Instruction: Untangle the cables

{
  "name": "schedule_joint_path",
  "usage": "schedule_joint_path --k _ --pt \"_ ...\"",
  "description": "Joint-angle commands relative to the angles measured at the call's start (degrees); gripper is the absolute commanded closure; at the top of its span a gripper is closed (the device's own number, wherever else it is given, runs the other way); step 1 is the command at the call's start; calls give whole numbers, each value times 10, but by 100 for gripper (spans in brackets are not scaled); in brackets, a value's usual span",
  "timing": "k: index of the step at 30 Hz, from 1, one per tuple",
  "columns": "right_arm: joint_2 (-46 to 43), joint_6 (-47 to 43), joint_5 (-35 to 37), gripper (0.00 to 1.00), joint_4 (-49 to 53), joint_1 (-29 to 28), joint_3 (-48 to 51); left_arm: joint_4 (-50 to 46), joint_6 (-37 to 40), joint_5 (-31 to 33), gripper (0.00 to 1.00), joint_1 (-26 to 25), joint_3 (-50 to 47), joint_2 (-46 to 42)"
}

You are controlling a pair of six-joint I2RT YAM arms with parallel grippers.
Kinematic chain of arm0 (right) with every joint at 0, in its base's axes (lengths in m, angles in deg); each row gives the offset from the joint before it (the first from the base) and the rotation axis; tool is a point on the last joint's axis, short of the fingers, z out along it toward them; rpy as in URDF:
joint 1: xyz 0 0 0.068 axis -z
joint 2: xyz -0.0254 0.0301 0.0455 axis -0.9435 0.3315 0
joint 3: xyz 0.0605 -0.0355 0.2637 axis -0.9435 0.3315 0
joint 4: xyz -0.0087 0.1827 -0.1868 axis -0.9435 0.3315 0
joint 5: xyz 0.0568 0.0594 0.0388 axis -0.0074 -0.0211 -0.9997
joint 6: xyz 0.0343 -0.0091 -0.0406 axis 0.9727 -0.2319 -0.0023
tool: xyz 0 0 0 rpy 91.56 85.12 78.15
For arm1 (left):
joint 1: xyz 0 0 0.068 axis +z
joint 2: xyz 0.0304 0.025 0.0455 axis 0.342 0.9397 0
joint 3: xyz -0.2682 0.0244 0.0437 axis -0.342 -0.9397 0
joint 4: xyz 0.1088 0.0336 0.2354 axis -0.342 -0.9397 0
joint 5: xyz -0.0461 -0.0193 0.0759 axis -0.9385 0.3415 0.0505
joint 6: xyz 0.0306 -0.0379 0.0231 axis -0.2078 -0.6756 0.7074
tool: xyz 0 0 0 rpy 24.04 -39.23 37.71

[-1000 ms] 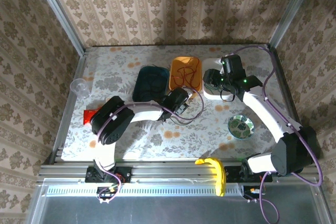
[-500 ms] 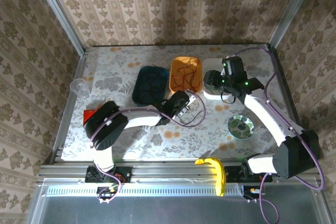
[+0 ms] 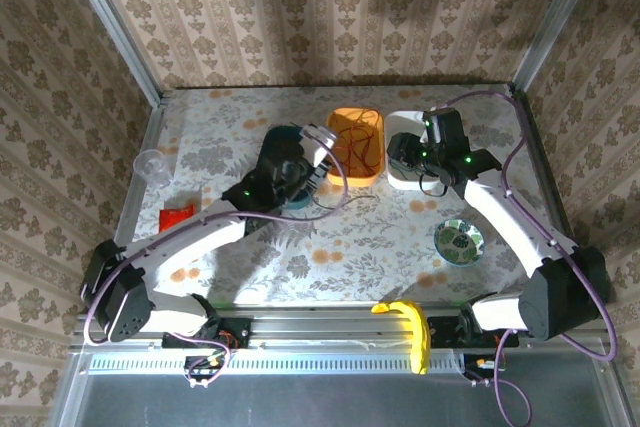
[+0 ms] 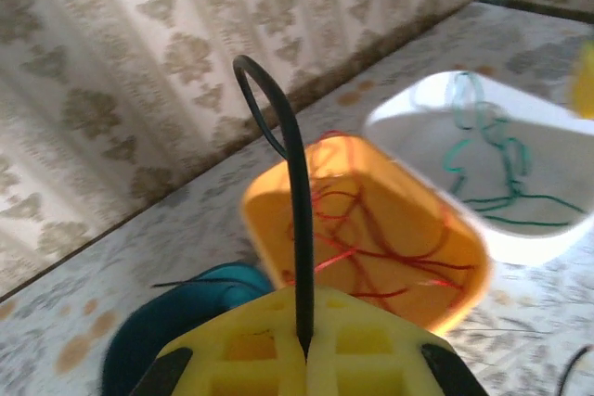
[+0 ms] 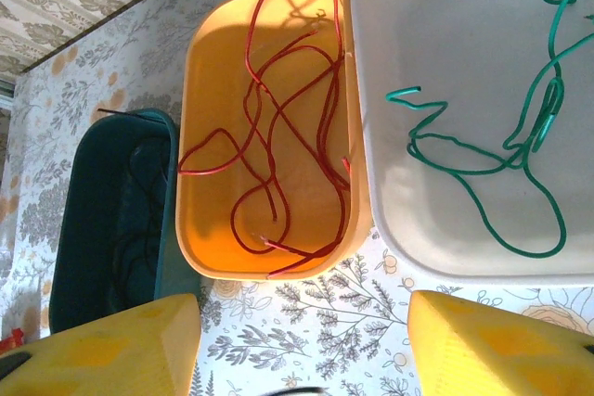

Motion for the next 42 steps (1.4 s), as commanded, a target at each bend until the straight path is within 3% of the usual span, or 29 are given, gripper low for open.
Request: schedule_joint_path --k 1,10,18,23,27,30,31,32,34,35,37,42 --pt "5 5 -8 38 -4 3 -13 -18 -9 -24 100 51 17 -29" --pt "13 -1 -15 38 -3 3 -12 -11 13 -22 100 158 -9 -42" --pt "24 -2 -39 37 3 3 -25 2 3 -7 100 169 -34 14" --pt "24 -13 -41 37 17 3 -32 -4 -34 -67 100 176 -47 74" --pt "23 -20 -37 37 22 3 -36 -52 -74 -188 100 200 -10 150" --pt "22 -26 -33 37 29 3 -40 -89 -73 -220 100 202 30 199" --pt "22 -28 -31 37 32 3 -42 -100 -72 -218 96 202 44 208" --pt "21 -29 -30 37 33 3 -42 -104 -71 -217 81 202 51 213" --pt "17 -30 -25 37 35 3 -41 -103 -66 -213 34 202 59 207" --pt "15 -30 -22 37 35 3 -39 -97 -66 -207 25 202 59 197" --pt "12 -29 -13 37 36 4 -35 -76 -65 -197 16 200 50 169" --pt "4 -26 12 36 35 12 -22 -17 -75 -154 4 196 2 77"
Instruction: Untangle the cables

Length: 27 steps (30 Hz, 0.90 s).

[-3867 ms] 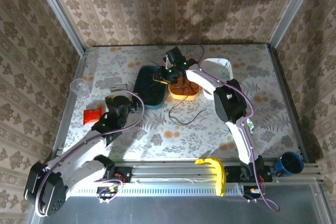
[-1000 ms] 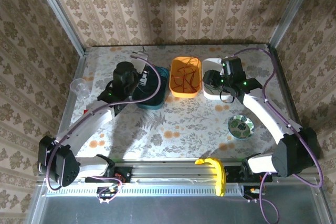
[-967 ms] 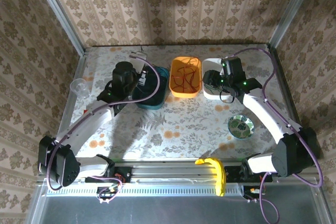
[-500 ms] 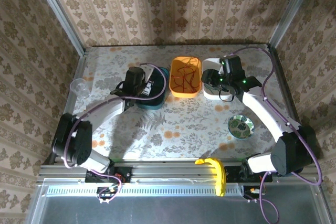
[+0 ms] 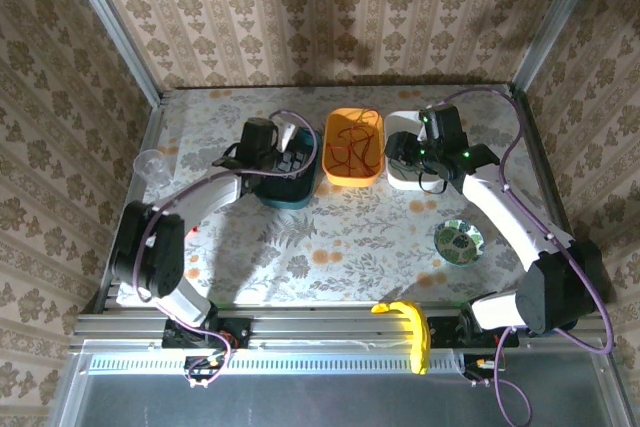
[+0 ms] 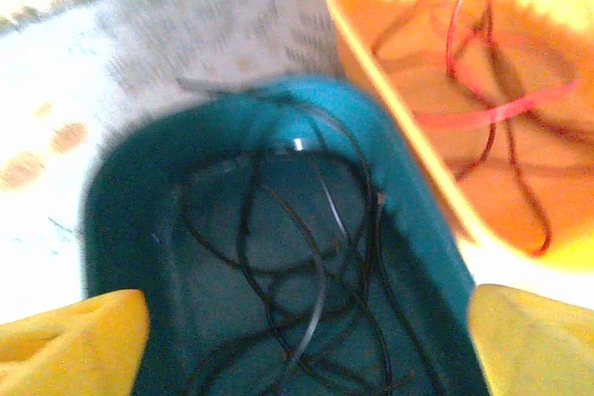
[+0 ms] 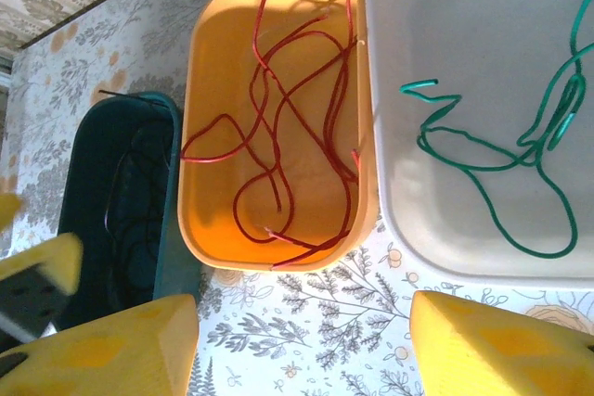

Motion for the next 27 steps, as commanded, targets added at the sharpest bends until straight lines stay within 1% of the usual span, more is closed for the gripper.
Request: schedule_joint_path --k 1,3,6,8,9,10,11,13,16,17,18,19,20,22,23,24,25,26,27 --pt "-17 -5 35 36 15 11 3 56 -18 37 0 -4 -34 -77" --pt "-24 -8 47 35 13 20 8 76 -26 75 0 -4 -67 -119" --pt "-36 -26 88 33 10 35 23 102 -53 184 0 -2 -126 -182" --pt "-49 -41 133 30 4 45 43 112 -65 250 0 7 -168 -216" --pt "-57 -53 167 29 -5 47 58 109 -79 287 0 8 -188 -231" --pt "-63 -69 207 26 -22 48 79 100 -97 315 0 32 -204 -244" --pt "-68 -82 241 24 -42 48 100 93 -112 330 0 43 -220 -254" --pt "-76 -117 311 23 -109 48 151 91 -124 370 0 61 -257 -276" --pt "-82 -182 397 20 -245 48 242 99 -111 445 0 76 -302 -298" --pt "-82 -203 411 12 -293 48 271 113 -90 461 0 81 -318 -299" --pt "-76 -227 419 0 -337 48 298 131 -75 493 0 82 -335 -296" --pt "-66 -238 425 0 -370 50 317 144 -76 520 0 87 -349 -290" --pt "-53 -242 428 0 -391 52 330 147 -80 523 0 95 -357 -282" --pt "-11 -236 439 0 -434 55 352 149 -99 493 0 121 -362 -248" --pt "4 -243 442 0 -446 57 344 156 -107 480 0 131 -363 -228" --pt "18 -252 426 0 -458 56 338 188 -100 464 0 137 -367 -203" --pt "30 -286 400 0 -541 56 358 193 -93 452 0 140 -355 -187" --pt "33 -312 362 0 -587 58 371 216 -81 437 0 141 -351 -171" --pt "44 -338 337 0 -638 60 384 267 -55 420 0 143 -355 -153"
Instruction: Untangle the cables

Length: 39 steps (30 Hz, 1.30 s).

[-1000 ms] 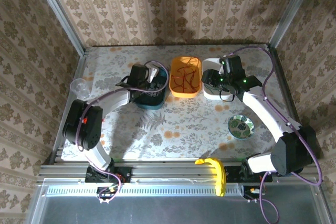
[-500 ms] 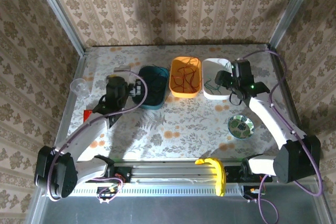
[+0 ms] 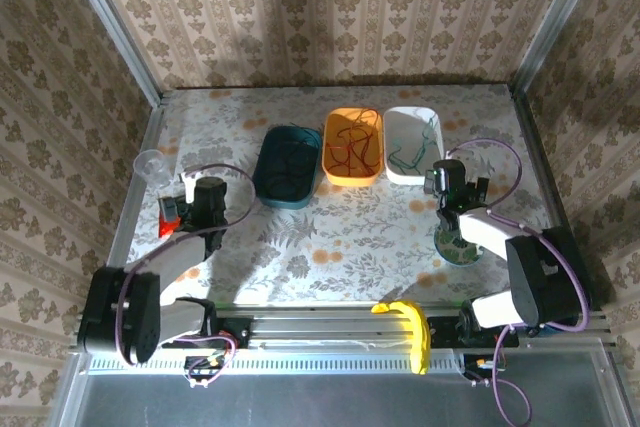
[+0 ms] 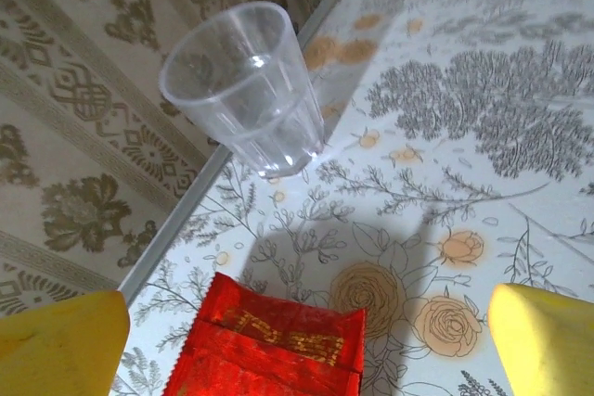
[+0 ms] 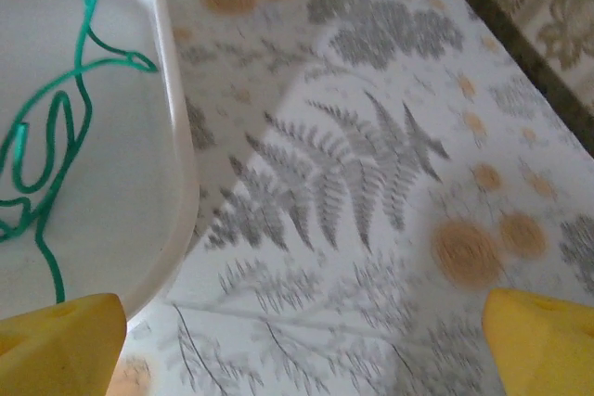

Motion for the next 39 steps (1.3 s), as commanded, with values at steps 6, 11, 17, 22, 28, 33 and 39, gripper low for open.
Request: schedule_joint_path --k 6,11,17,22,28,33,39 --pt "38 -54 -195 0 -238 74 61 212 105 -134 0 23 32 113" --pt "67 -63 -241 0 -308 84 81 306 128 -189 0 47 16 162" --pt "63 -63 -239 0 -300 82 82 346 73 -332 0 116 -22 168" --pt "61 -63 -239 0 -296 82 81 391 85 -325 0 115 -29 182" --pt "64 -63 -242 0 -291 83 76 387 84 -325 0 115 -29 182" --pt "67 -60 -263 0 -278 93 68 389 85 -325 0 115 -29 182" --pt "61 -62 -268 0 -293 93 80 389 85 -326 3 115 -29 182"
